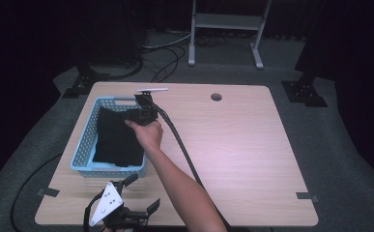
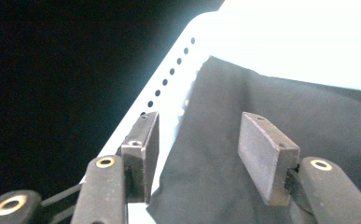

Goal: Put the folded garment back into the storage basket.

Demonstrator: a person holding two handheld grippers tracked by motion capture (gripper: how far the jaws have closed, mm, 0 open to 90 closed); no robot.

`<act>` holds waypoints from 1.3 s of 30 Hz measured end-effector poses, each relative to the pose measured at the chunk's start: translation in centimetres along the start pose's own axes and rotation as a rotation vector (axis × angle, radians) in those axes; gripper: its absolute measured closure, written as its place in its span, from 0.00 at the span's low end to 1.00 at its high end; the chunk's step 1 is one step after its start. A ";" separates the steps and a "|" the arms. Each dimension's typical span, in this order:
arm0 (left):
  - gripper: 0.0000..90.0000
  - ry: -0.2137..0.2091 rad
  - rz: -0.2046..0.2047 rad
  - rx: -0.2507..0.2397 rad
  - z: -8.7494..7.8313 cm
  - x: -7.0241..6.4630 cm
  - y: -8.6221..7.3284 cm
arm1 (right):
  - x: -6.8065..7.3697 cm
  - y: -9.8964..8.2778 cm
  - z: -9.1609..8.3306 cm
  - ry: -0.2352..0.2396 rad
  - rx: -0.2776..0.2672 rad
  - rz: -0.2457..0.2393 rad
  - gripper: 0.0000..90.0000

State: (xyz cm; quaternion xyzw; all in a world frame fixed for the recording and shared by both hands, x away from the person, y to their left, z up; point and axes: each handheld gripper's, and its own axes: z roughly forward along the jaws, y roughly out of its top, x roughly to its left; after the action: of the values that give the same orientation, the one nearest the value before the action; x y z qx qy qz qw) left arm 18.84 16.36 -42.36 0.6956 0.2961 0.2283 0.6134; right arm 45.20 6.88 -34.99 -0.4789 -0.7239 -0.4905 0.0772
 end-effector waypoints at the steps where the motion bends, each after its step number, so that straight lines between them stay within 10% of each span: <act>1: 0.00 -0.002 -0.001 0.002 0.0 0.0 0.0 | 0.0 0.1 -0.1 0.001 0.004 -0.002 0.50; 39: 0.00 0.005 0.022 0.019 0.5 -0.1 -0.1 | -1.0 -1.0 -3.7 0.153 0.107 -0.214 0.20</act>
State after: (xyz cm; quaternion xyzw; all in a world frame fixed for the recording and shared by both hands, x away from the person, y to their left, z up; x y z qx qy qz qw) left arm 19.11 15.89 -42.52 0.7040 0.2922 0.2338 0.6036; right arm 43.62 3.30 -34.29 -0.3553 -0.7882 -0.4915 0.1047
